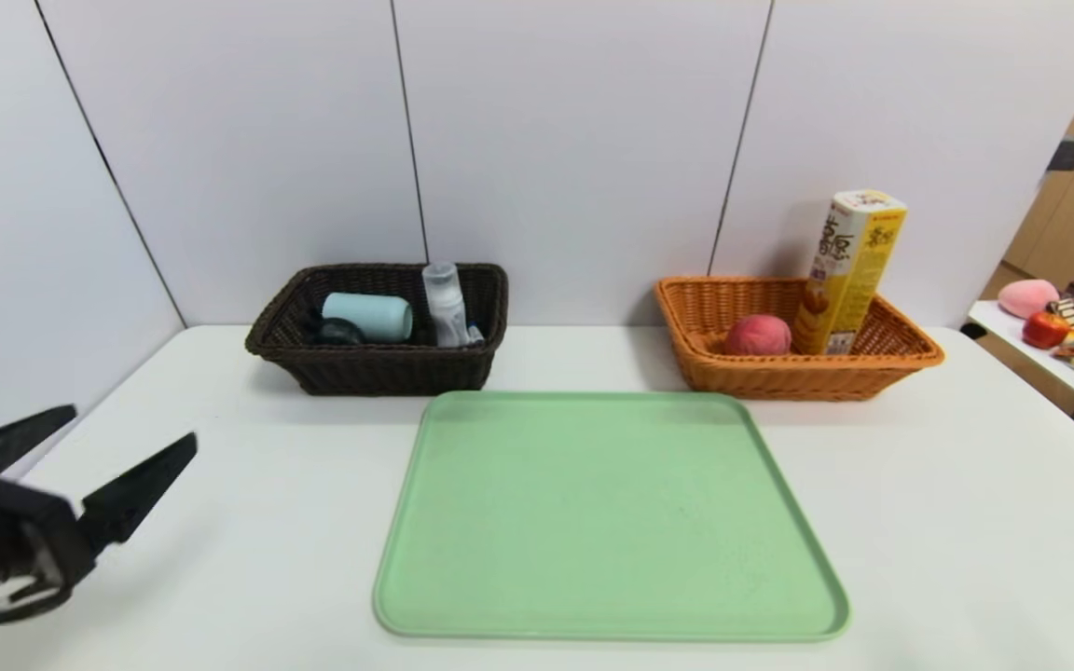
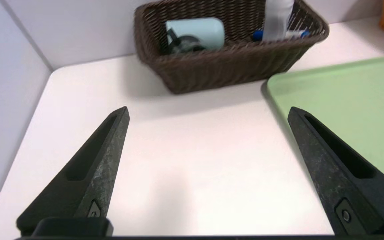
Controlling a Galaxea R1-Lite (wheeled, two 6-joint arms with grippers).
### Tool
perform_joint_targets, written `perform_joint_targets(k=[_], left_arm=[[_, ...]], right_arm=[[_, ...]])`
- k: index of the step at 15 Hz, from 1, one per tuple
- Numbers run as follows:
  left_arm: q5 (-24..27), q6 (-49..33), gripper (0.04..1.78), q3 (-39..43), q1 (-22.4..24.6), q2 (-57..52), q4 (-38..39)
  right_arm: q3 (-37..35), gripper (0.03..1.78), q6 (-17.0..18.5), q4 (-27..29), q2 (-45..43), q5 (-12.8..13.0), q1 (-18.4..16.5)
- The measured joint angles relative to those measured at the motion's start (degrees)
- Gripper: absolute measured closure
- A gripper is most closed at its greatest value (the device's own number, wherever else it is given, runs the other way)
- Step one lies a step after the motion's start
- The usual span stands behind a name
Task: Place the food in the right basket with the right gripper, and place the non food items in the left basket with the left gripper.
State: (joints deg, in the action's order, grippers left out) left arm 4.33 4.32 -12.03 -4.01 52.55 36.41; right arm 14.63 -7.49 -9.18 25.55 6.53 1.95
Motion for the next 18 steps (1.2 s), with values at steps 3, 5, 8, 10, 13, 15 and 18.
perform_joint_targets(k=[3, 5, 8, 10, 13, 15, 18], left_arm=[[-0.3, -0.8, 0.15, 9.8, 2.4, -12.2, -1.1], [0.4, -1.4, 0.14, 11.3, 3.3, -18.6, -4.3], [1.4, -1.8, 0.13, 10.9, 4.1, -28.0, -10.5], [2.4, -1.0, 0.13, 8.9, 4.2, -35.6, -18.2], [2.7, -0.2, 0.13, 5.0, 4.2, -46.6, -35.7], [2.4, 0.3, 0.13, 4.9, 4.1, -50.0, -41.6], [2.3, -0.1, 0.13, 8.3, 4.1, -52.0, -40.1]], right_arm=[[-0.3, 0.11, 0.0, 10.7, -9.6, -1.8, -1.1], [-0.5, 0.11, -0.3, 18.8, -17.0, -3.0, -1.5], [-2.2, 0.11, -1.0, 23.9, -23.0, -4.2, -1.7], [-3.9, 0.11, -2.0, 23.1, -24.4, -4.5, -1.8], [-6.9, 0.11, -3.4, 21.7, -25.2, -5.9, -1.8], [-8.5, 0.11, -3.2, 20.1, -25.5, -6.1, -1.8], [-9.2, 0.11, -2.8, 20.1, -25.6, -6.7, -1.8]])
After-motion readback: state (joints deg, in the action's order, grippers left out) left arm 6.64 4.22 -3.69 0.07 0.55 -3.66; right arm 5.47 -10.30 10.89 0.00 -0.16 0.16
